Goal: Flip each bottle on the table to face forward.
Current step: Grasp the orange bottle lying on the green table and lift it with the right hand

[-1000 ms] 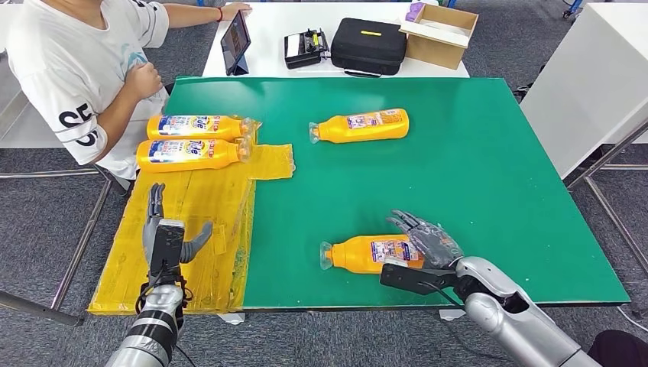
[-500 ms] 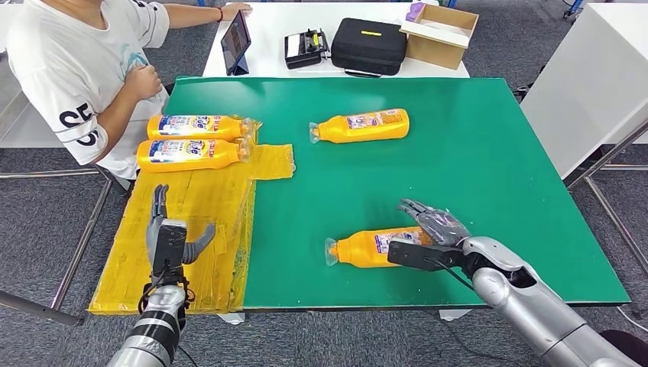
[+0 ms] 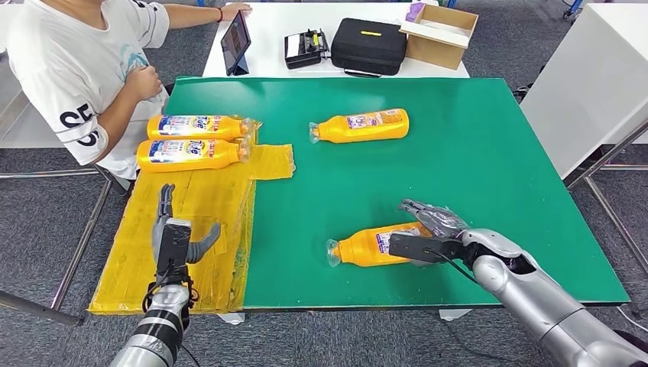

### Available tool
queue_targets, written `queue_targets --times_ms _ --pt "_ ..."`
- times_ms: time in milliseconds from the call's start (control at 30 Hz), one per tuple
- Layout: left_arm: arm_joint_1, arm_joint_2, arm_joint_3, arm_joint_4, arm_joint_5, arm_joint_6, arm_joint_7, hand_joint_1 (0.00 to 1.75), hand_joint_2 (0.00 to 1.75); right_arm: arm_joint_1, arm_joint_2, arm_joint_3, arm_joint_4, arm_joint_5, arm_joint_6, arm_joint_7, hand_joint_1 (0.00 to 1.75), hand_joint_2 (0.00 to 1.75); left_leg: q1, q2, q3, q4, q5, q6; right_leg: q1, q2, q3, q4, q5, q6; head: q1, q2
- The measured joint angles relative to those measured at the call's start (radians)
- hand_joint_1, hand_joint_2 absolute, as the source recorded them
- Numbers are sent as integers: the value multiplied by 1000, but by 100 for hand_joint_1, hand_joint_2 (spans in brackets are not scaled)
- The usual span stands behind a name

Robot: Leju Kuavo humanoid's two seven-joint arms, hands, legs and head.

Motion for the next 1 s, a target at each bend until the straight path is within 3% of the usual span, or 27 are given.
queue_targets --times_ms 267,1000 --pt "-11 -14 -4 18 17 -11 -9 0 175 -79 0 72 44 -66 68 -5 0 175 0 0 0 0 0 1 0 0 0 0 0 0 0 0" --pt "-25 -23 -19 51 46 -16 -17 0 175 -208 -22 224 76 -93 95 12 0 175 0 0 0 0 0 1 0 0 0 0 0 0 0 0"
